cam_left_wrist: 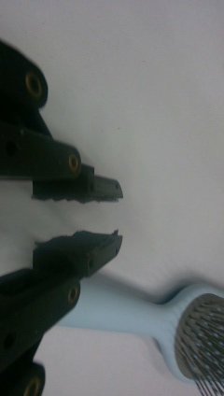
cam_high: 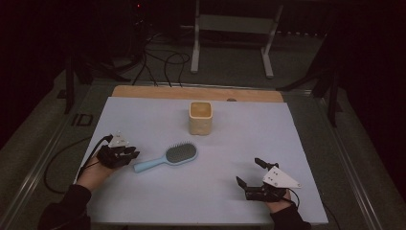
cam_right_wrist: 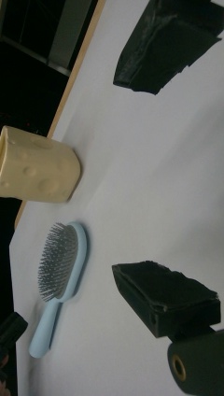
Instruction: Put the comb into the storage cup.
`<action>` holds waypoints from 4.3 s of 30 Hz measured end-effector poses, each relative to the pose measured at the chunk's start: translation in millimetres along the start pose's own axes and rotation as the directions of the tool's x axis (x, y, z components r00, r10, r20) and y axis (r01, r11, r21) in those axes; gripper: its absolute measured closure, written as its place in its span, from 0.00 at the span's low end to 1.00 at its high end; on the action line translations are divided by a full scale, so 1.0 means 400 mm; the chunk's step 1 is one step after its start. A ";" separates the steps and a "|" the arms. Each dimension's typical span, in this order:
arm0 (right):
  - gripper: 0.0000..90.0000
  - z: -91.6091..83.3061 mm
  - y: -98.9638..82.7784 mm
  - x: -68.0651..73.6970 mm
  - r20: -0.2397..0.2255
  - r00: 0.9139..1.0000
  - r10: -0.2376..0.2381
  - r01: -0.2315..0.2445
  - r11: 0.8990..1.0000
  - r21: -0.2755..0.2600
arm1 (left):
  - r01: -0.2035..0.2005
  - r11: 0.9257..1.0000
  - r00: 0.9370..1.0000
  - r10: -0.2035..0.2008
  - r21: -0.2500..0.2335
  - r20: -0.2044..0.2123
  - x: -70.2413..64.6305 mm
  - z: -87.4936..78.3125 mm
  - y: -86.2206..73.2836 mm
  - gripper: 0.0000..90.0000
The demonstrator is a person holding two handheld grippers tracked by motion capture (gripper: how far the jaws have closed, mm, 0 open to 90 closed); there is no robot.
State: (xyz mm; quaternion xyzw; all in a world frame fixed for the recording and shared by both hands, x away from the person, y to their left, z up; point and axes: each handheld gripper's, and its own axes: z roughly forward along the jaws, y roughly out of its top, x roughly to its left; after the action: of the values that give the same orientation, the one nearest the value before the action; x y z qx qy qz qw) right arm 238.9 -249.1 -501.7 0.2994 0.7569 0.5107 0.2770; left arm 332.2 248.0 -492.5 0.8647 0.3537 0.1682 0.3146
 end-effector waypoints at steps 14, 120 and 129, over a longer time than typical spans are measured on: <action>0.10 0.001 -0.001 0.000 -0.002 1.000 0.001 -0.001 1.000 0.002 | 0.000 0.999 1.000 -0.001 0.048 0.015 0.002 0.011 0.005 1.00; 0.10 0.001 0.001 0.000 -0.002 1.000 0.003 -0.003 1.000 -0.001 | -0.140 0.953 0.964 0.068 0.270 0.258 -0.246 0.007 0.025 1.00; 0.10 0.000 0.001 0.000 -0.002 1.000 0.000 0.000 1.000 0.000 | -0.156 0.950 0.957 0.077 0.271 0.281 -0.266 0.011 0.031 1.00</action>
State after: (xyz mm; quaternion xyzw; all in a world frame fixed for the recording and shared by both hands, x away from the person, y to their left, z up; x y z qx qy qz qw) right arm 239.0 -248.8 -501.4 0.2990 0.7570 0.5112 0.2762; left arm 267.0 162.8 -495.0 0.9356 0.2768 0.0152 0.2186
